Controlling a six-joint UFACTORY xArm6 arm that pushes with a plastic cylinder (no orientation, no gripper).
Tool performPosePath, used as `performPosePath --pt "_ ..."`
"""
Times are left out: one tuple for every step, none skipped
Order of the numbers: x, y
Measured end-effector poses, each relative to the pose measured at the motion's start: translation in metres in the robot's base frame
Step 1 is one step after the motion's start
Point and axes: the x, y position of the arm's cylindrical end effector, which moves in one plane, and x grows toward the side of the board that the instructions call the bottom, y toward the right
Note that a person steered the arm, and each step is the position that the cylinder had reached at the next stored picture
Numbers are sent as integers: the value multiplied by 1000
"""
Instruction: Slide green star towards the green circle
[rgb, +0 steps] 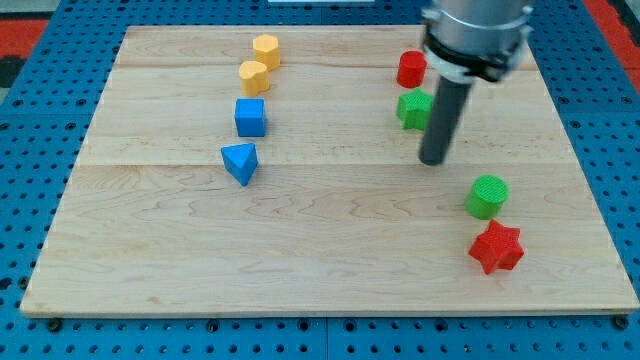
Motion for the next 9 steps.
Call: performPosePath --pt "-46 -42" --pt "-87 -49" --pt "-85 20" --pt "-40 51" --pt "-41 50" --pt "-46 28" --pt "-29 26" --pt "-26 16" --pt "-19 -22"
